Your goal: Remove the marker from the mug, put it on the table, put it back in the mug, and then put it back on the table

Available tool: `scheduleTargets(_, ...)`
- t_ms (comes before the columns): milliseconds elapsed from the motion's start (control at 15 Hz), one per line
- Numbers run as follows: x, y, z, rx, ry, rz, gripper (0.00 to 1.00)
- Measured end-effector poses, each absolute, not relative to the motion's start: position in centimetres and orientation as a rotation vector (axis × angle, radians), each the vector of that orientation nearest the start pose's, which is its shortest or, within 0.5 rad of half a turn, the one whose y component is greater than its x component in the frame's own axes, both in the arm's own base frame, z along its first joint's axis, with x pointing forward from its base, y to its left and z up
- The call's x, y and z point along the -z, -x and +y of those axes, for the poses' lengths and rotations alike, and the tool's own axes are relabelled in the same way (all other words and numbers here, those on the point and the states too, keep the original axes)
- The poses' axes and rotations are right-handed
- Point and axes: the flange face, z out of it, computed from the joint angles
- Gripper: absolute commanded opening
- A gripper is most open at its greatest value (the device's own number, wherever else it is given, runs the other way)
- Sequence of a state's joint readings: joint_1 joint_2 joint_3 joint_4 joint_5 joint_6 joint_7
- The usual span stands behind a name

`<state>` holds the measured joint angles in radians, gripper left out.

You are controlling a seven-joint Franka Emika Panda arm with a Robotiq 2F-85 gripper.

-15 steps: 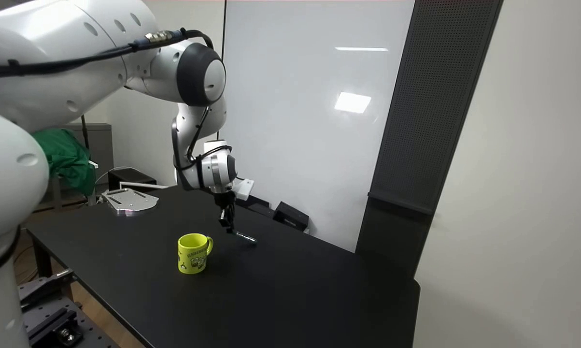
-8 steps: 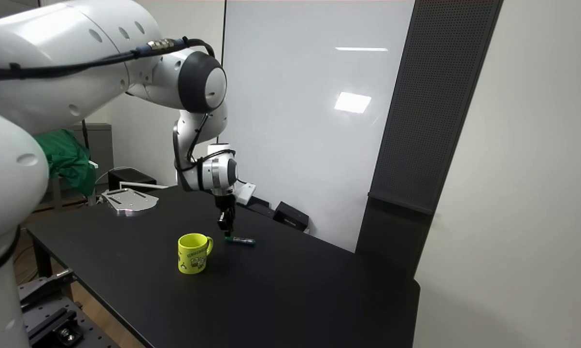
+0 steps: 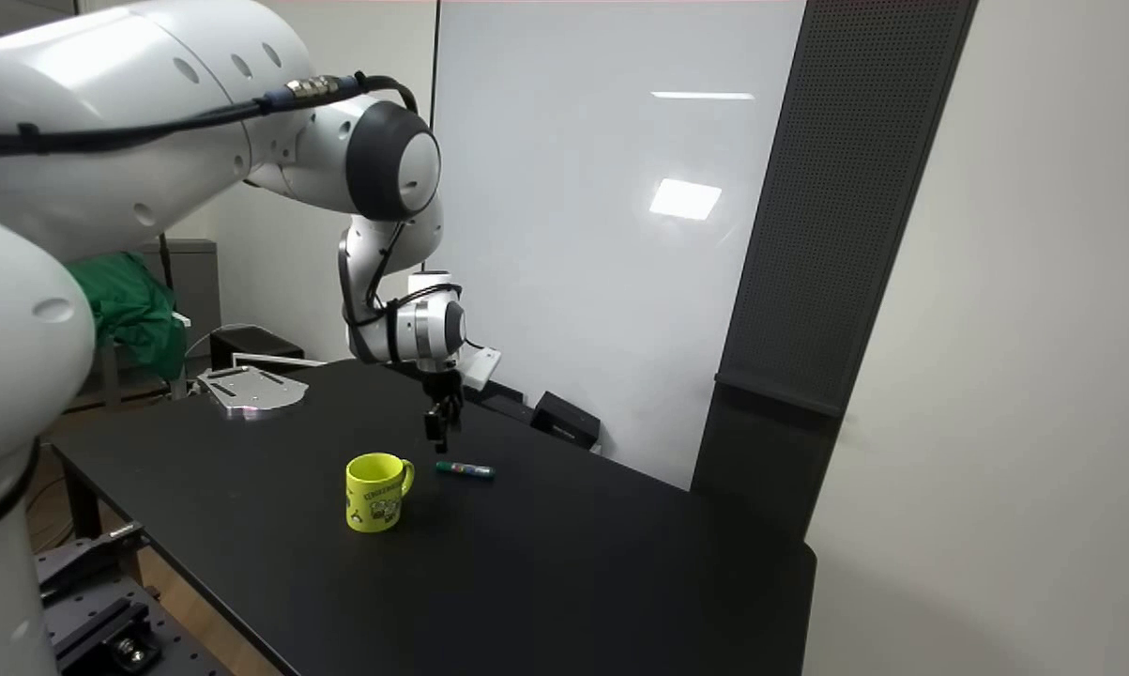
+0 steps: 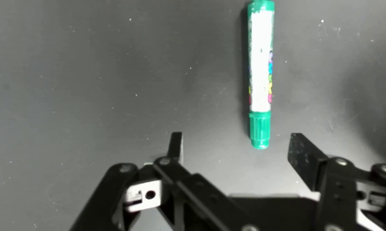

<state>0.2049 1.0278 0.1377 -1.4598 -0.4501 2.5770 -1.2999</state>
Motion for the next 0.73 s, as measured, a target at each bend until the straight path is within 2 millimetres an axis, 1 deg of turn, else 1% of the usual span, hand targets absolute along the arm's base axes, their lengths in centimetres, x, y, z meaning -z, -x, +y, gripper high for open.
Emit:
scheduleTargets(267,-10.2,-68.0,23.9,-0.088,-1.653,2.427,1.00)
scheduleTargets(533,-12.7,-68.1,25.9,-0.131,-1.613,2.428,1.00)
scheduleTargets(667,-13.3,-67.9,26.9,-0.138,-1.600,2.437,1.00)
scheduleTargets(733,-13.2,-67.8,27.0,-0.136,-1.598,2.440,1.00)
